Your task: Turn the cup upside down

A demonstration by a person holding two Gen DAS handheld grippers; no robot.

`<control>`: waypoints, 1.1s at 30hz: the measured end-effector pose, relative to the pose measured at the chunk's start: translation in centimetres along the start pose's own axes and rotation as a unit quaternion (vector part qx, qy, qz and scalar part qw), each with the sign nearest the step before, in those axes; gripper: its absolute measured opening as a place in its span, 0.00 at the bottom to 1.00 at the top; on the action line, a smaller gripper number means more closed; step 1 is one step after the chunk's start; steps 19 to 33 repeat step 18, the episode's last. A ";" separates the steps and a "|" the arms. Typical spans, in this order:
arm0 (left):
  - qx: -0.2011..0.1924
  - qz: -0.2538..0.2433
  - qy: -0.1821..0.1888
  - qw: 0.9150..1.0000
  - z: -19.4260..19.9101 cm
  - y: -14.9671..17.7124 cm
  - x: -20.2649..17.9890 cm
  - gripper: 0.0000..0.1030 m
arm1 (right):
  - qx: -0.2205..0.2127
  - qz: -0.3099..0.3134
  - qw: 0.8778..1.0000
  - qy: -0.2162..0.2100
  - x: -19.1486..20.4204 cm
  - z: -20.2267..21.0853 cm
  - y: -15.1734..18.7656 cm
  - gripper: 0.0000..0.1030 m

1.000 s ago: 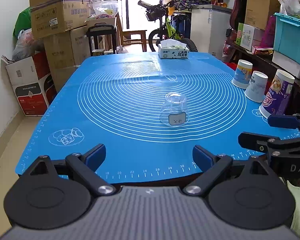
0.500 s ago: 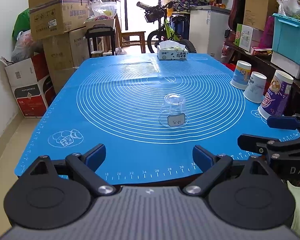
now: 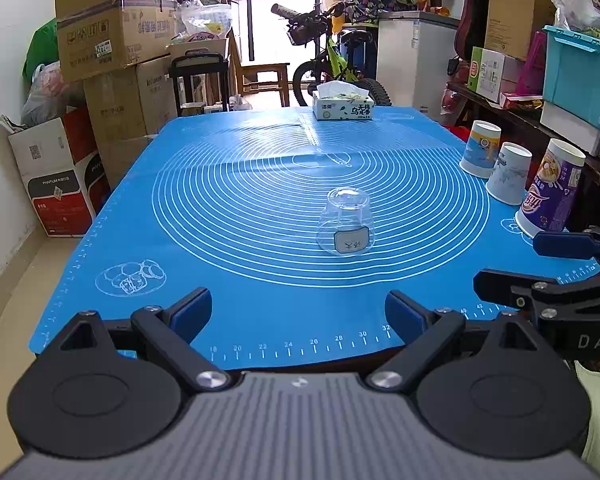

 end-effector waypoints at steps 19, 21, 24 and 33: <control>-0.002 0.002 -0.002 1.000 0.0 -0.3 0.0 0.90 | 0.002 -0.004 1.000 0.001 -0.1 -0.2 0.1 0.80; -0.002 0.002 -0.002 1.000 0.0 -0.3 0.0 0.90 | 0.002 -0.004 1.000 0.001 -0.1 -0.2 0.1 0.80; -0.002 0.002 -0.002 1.000 0.0 -0.3 0.0 0.90 | 0.002 -0.004 1.000 0.001 -0.1 -0.2 0.1 0.80; -0.002 0.002 -0.002 1.000 0.0 -0.3 0.0 0.90 | 0.002 -0.004 1.000 0.001 -0.1 -0.2 0.1 0.80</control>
Point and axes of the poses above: each gripper's, at about its wrist camera, not at the fingertips, and z roughly against the way its jaws point, x to its left, y to its underside, the point moved 4 cm from there along -z, roughly the way its jaws point, and after that the axes turned 14 degrees about z, right-handed, at the moved point
